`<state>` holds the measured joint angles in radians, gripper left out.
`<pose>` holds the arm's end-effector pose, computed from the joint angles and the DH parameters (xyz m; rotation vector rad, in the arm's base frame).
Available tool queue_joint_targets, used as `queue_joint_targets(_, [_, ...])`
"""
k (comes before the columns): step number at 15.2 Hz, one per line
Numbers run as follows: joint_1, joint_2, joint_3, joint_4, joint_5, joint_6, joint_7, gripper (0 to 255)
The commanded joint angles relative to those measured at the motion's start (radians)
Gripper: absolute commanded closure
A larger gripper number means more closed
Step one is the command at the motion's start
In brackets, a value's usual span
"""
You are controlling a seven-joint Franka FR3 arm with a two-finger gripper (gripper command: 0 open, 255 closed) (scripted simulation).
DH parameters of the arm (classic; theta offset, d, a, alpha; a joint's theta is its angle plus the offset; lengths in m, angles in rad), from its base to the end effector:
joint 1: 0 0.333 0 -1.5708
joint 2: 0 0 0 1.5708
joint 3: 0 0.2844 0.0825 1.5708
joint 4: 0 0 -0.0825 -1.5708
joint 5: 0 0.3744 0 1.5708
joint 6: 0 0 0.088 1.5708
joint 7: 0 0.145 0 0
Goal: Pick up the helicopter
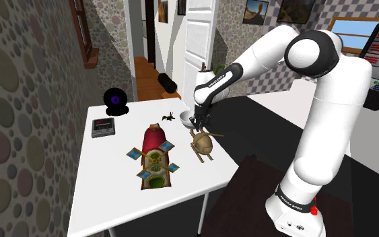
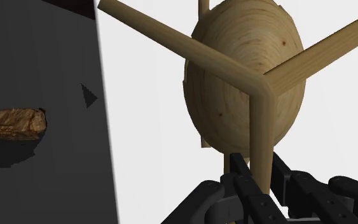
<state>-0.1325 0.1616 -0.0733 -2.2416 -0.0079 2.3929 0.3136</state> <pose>0.5154 -0.1086 0.2334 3.0218 -0.7921 -0.0140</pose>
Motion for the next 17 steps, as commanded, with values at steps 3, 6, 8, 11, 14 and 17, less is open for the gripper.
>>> queue_joint_targets(3, [0.001,-0.028,0.0,0.009,-0.002,-0.038,0.002,255])
queue_joint_targets(6, [0.002,-0.054,0.0,0.021,-0.005,-0.076,0.003,255])
queue_joint_targets(8, [0.002,-0.071,-0.001,0.03,-0.006,-0.102,0.004,255])
queue_joint_targets(11, [0.002,-0.095,-0.001,0.045,-0.008,-0.141,0.005,255])
queue_joint_targets(14, [0.003,-0.117,-0.001,0.062,-0.009,-0.179,0.005,255])
queue_joint_targets(17, [0.003,-0.125,-0.001,0.069,-0.01,-0.194,0.006,255])
